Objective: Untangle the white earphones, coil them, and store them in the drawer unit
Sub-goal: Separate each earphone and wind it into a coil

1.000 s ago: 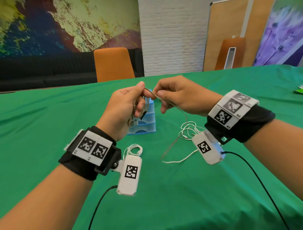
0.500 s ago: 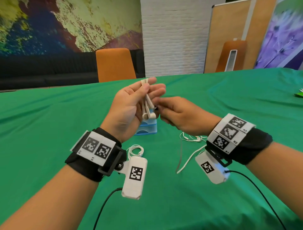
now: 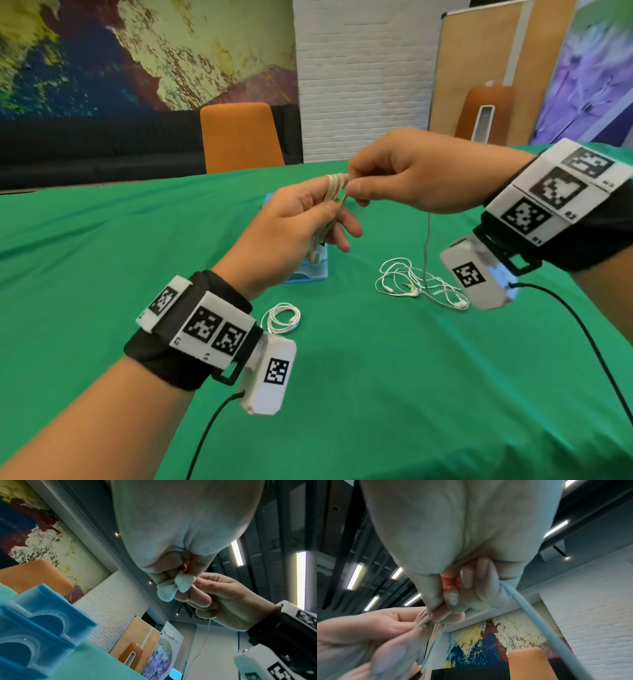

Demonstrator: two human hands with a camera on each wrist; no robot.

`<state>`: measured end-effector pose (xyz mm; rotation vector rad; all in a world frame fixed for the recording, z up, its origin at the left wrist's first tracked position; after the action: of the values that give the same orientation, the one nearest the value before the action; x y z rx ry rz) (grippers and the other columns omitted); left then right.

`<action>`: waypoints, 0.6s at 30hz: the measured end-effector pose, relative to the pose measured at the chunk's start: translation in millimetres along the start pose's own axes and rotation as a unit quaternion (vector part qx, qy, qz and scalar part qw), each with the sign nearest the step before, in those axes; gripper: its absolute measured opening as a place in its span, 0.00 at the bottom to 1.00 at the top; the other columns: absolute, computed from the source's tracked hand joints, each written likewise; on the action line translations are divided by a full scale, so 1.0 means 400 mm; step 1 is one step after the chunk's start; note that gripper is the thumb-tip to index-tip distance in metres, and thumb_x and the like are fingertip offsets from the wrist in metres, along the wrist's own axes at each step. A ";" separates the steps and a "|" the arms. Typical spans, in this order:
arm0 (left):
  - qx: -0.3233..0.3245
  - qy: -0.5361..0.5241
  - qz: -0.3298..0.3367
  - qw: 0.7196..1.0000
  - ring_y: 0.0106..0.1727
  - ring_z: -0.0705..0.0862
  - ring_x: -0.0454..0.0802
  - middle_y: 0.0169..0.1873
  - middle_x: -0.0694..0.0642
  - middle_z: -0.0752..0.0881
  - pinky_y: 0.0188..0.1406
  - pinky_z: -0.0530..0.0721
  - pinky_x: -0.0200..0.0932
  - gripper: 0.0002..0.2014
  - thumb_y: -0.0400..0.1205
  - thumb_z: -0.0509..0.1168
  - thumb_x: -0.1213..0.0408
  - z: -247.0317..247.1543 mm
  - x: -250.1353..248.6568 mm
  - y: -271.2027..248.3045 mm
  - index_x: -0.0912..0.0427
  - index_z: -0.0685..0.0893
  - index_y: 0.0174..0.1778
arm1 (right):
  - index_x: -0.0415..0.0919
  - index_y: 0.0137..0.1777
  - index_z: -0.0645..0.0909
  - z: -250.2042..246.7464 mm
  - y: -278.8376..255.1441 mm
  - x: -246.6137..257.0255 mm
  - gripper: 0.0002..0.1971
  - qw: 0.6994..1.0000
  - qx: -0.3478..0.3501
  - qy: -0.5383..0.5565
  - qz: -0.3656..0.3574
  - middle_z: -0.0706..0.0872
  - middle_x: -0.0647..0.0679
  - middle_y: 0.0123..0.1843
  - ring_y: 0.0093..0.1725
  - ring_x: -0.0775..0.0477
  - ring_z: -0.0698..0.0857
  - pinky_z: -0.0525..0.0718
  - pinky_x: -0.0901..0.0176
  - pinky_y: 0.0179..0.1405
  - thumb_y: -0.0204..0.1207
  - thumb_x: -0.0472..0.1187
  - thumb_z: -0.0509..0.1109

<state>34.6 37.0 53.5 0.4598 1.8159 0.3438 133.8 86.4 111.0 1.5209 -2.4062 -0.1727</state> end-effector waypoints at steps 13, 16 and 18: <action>-0.049 -0.189 -0.025 0.980 0.26 0.78 0.44 0.33 0.53 0.86 0.27 0.69 0.39 0.18 0.91 0.54 0.65 -0.031 -0.013 -0.003 0.71 0.80 0.70 | 0.39 0.39 0.76 0.114 0.001 -0.107 0.16 0.978 -0.081 0.181 0.059 0.72 0.53 0.29 0.22 0.64 0.70 0.69 0.73 0.25 0.89 0.40 0.59; -0.085 -0.251 -0.018 0.964 0.43 0.91 0.47 0.52 0.62 0.92 0.44 0.87 0.38 0.17 0.91 0.54 0.69 -0.047 -0.007 0.002 0.72 0.76 0.73 | 0.41 0.38 0.77 0.187 -0.002 -0.075 0.17 0.985 -0.008 0.163 0.058 0.74 0.52 0.29 0.26 0.60 0.70 0.70 0.67 0.29 0.89 0.44 0.60; -0.110 -0.276 -0.027 0.955 0.53 0.92 0.50 0.58 0.65 0.91 0.53 0.89 0.39 0.17 0.91 0.54 0.71 -0.055 0.014 0.001 0.72 0.74 0.74 | 0.44 0.40 0.81 0.203 -0.006 -0.037 0.15 0.990 0.042 0.126 0.038 0.77 0.52 0.31 0.30 0.55 0.73 0.75 0.61 0.34 0.88 0.45 0.61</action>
<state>12.2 40.1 55.2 0.3092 1.2276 0.3346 117.1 94.5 30.6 1.3884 -2.2885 0.1314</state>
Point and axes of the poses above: each hand's wrist, its own y-axis towards the middle knuckle, its own z-axis out of the palm, x = y × z, the point moved 8 cm from there along y, towards the middle knuckle
